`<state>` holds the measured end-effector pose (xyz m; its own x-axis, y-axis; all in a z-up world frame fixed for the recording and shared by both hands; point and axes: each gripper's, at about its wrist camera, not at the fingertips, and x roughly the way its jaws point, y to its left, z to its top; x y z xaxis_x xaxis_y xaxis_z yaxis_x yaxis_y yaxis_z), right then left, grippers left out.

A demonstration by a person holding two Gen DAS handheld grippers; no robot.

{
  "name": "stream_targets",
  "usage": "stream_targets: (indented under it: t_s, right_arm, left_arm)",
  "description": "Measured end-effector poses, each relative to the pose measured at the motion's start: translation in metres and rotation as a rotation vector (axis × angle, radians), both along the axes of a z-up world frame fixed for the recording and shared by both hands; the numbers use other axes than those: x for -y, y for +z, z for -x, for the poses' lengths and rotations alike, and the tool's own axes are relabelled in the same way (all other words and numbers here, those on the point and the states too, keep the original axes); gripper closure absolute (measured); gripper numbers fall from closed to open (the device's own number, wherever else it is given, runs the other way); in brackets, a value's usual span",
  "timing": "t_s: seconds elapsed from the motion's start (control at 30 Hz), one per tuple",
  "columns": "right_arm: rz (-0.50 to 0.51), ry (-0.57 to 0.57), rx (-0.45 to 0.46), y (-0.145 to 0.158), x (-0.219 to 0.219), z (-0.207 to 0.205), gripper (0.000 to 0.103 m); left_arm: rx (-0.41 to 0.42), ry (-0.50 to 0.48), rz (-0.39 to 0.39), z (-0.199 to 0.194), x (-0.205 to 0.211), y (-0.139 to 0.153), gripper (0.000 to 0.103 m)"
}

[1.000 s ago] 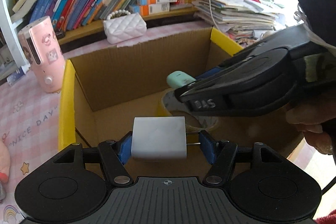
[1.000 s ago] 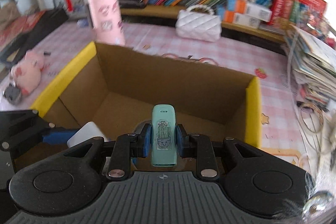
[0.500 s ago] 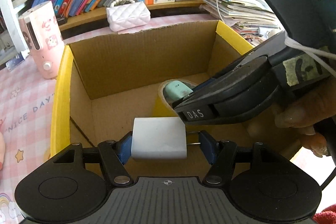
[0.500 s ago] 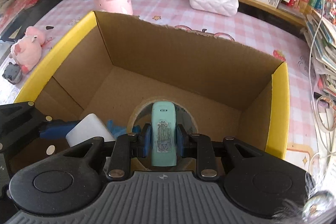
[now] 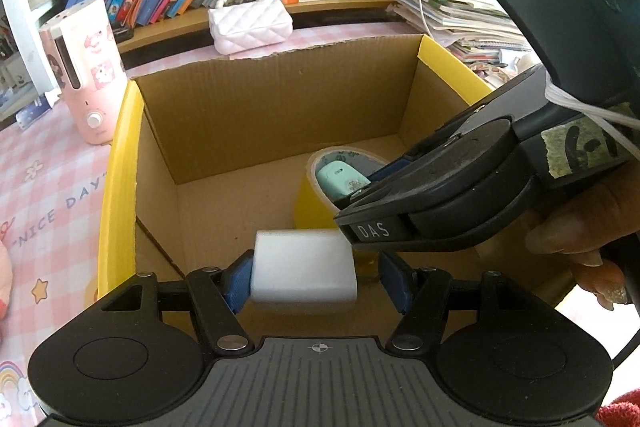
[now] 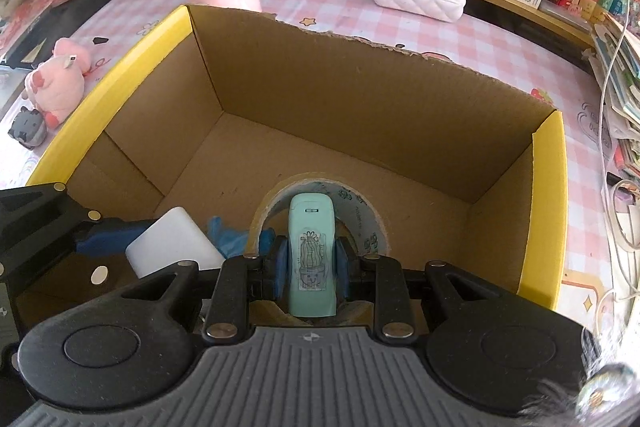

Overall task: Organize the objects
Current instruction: 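Open the left tool over the box to drop the charger while the right tool releases the USB stick, then withdraw both open tools from the box back toward the table items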

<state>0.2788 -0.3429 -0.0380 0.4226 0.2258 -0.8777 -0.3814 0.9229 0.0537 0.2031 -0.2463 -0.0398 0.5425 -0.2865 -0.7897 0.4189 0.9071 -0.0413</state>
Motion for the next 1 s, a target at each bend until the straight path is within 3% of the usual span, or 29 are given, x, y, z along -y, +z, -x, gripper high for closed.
stream_targets:
  t_s: [0.3, 0.53, 0.8, 1.0]
  right_arm:
    - [-0.007, -0.028, 0.016, 0.002, 0.003, 0.002, 0.079]
    - [-0.044, -0.069, 0.117, 0.016, 0.011, 0.014, 0.066]
    - [-0.107, -0.223, 0.239, 0.043, 0.032, 0.050, 0.065]
    - [-0.134, -0.369, 0.378, 0.069, 0.045, 0.097, 0.057]
  left_arm:
    - [0.031, 0.000, 0.017, 0.005, -0.002, 0.006, 0.032]
    - [0.096, -0.032, 0.035, 0.019, -0.003, 0.019, 0.021]
    - [0.196, -0.041, 0.075, 0.046, -0.014, 0.040, 0.018]
    - [0.271, -0.028, 0.116, 0.071, -0.032, 0.052, 0.014]
